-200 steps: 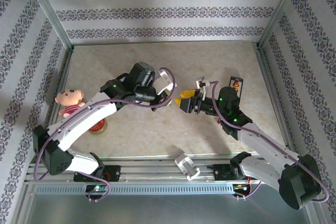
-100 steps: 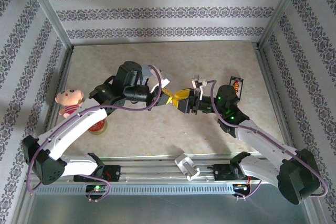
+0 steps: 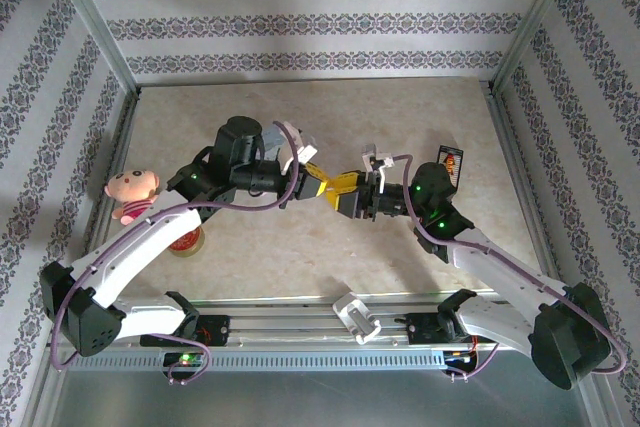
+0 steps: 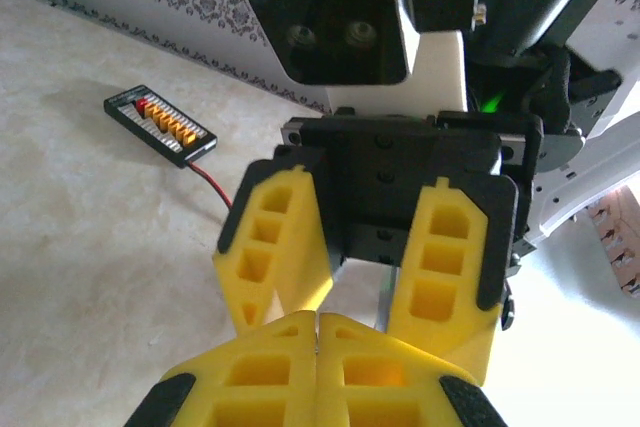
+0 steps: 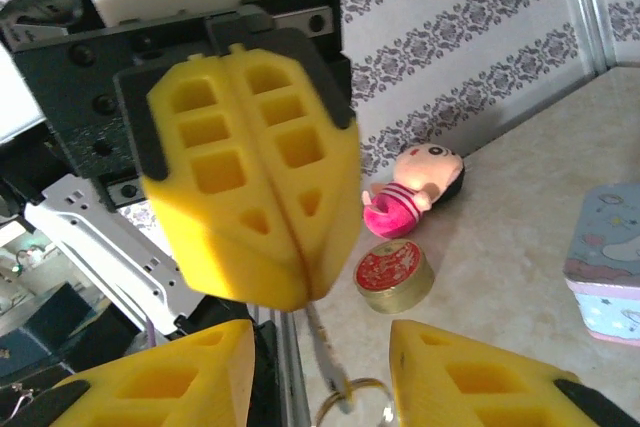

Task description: Unlock a padlock with a key

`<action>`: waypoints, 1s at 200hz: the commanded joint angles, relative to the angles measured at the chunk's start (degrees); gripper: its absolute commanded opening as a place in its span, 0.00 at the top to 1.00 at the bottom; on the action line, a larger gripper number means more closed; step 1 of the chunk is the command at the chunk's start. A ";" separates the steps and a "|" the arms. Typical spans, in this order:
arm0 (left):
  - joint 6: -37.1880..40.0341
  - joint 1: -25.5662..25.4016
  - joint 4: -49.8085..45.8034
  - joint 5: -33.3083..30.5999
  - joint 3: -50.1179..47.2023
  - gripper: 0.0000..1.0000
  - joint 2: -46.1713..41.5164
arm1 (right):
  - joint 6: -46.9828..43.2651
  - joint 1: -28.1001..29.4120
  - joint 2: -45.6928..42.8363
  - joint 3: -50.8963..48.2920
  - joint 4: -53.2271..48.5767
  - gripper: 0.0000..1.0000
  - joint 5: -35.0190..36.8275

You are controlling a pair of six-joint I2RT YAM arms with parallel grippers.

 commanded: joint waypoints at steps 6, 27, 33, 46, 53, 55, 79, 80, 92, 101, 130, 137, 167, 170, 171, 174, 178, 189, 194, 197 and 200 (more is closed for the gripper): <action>-3.13 1.44 6.53 3.19 -0.86 1.00 -0.97 | -0.87 0.48 -0.59 1.87 3.61 0.61 -2.43; -3.96 1.86 7.81 4.15 -1.28 1.00 -0.99 | -0.87 0.46 -0.49 2.23 3.66 0.64 -2.69; -4.17 2.04 8.14 4.36 -1.29 1.00 -1.05 | -0.89 0.46 -0.39 2.32 3.68 0.64 -2.69; -4.61 2.32 8.70 4.90 -1.47 1.00 -1.15 | -0.90 0.44 -0.24 2.41 3.75 0.66 -2.54; -4.67 2.48 8.89 5.06 -1.52 1.00 -1.16 | -0.99 0.46 -0.16 2.41 3.79 0.67 -2.39; -4.71 2.50 8.88 5.15 -1.53 1.00 -1.17 | -0.98 0.46 -0.22 2.41 3.84 0.67 -2.40; -5.34 2.85 9.74 6.08 -1.86 1.00 -1.30 | -0.99 0.46 -0.07 2.37 4.27 0.71 -1.79; -5.34 2.85 9.81 6.11 -1.89 1.00 -1.32 | -0.98 0.46 -0.07 2.34 4.30 0.71 -1.76; -5.54 3.01 10.03 6.49 -2.00 1.00 -1.34 | -0.89 0.46 -0.17 2.37 4.69 0.73 -1.64; -5.58 3.11 10.26 6.71 -2.26 1.00 -1.46 | -0.71 0.46 -0.17 2.32 5.00 0.73 -1.55; -5.99 3.45 11.43 7.74 -3.27 1.00 -1.88 | 0.22 0.28 -0.38 2.23 6.26 0.73 -1.11; -6.18 3.43 11.77 8.10 -3.51 1.00 -1.95 | 0.50 0.18 -0.39 2.15 6.70 0.73 -1.27; -7.60 4.07 13.63 9.04 -4.15 1.00 -2.22 | 1.29 0.13 -0.48 1.88 8.19 0.76 -1.91; -7.66 4.16 13.84 9.06 -4.29 1.00 -2.24 | 1.31 0.12 -0.42 1.88 8.19 0.77 -1.98; -7.73 4.17 13.88 9.10 -4.29 1.00 -2.27 | 1.31 0.12 -0.42 1.88 8.19 0.77 -1.98; -7.89 4.22 14.15 9.13 -4.39 1.00 -2.23 | 1.31 0.11 -0.48 1.81 8.19 0.77 -1.99; -8.11 4.33 14.42 9.21 -4.38 1.00 -2.31 | 1.41 0.11 -0.43 1.80 8.19 0.77 -1.99; -8.69 4.50 15.21 9.47 -4.64 1.00 -2.35 | 1.43 0.11 -0.50 1.79 8.26 0.77 -2.15; -8.95 4.59 15.60 9.57 -4.75 1.00 -2.40 | 1.49 0.11 -0.46 1.79 8.26 0.77 -2.16; -9.08 4.61 15.75 9.64 -4.81 1.00 -2.40 | 1.49 0.11 -0.38 1.79 8.24 0.76 -2.17; -9.17 4.61 15.97 9.70 -4.76 1.00 -2.40 | 1.57 0.07 -0.34 1.79 8.25 0.76 -2.21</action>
